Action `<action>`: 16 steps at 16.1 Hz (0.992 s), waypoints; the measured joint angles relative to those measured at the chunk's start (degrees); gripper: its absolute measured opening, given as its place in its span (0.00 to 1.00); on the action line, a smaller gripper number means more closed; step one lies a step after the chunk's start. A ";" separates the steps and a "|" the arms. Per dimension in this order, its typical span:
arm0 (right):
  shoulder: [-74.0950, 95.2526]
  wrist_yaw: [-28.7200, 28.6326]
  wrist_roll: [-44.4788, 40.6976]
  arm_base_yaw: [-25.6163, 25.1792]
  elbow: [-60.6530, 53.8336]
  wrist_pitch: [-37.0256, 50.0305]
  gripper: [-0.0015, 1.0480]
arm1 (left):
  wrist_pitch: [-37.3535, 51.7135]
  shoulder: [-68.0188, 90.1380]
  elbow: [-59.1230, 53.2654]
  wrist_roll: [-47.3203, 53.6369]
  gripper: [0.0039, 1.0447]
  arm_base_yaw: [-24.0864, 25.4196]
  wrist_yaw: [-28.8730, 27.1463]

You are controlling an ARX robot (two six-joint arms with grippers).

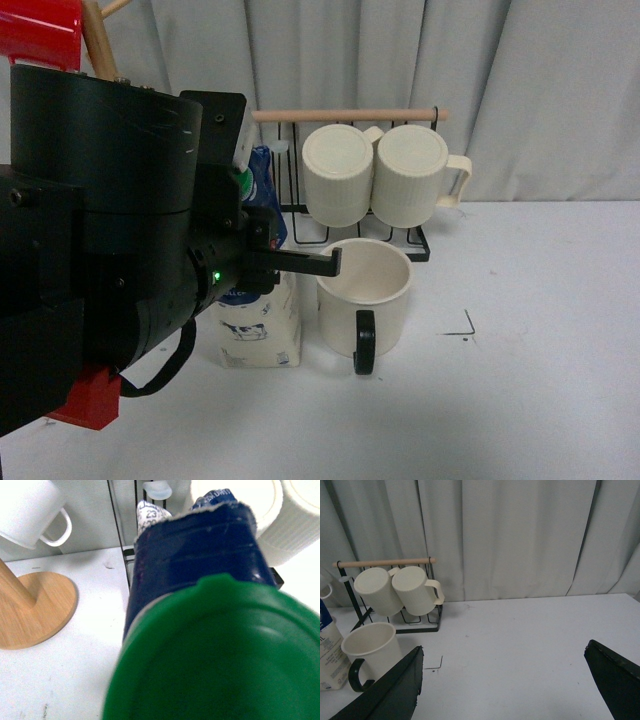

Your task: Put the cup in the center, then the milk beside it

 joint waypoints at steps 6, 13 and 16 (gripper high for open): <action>0.00 0.02 0.00 0.00 0.00 0.02 0.94 | 1.84 0.17 0.02 -0.66 0.44 -0.96 1.46; 0.00 0.00 0.02 0.00 0.00 0.00 0.94 | -1.97 -10.88 -8.31 -6.67 0.94 -1.09 8.20; 0.00 0.00 0.00 0.00 0.00 0.00 0.94 | -1.79 -18.47 -12.92 -8.68 0.94 -2.16 9.99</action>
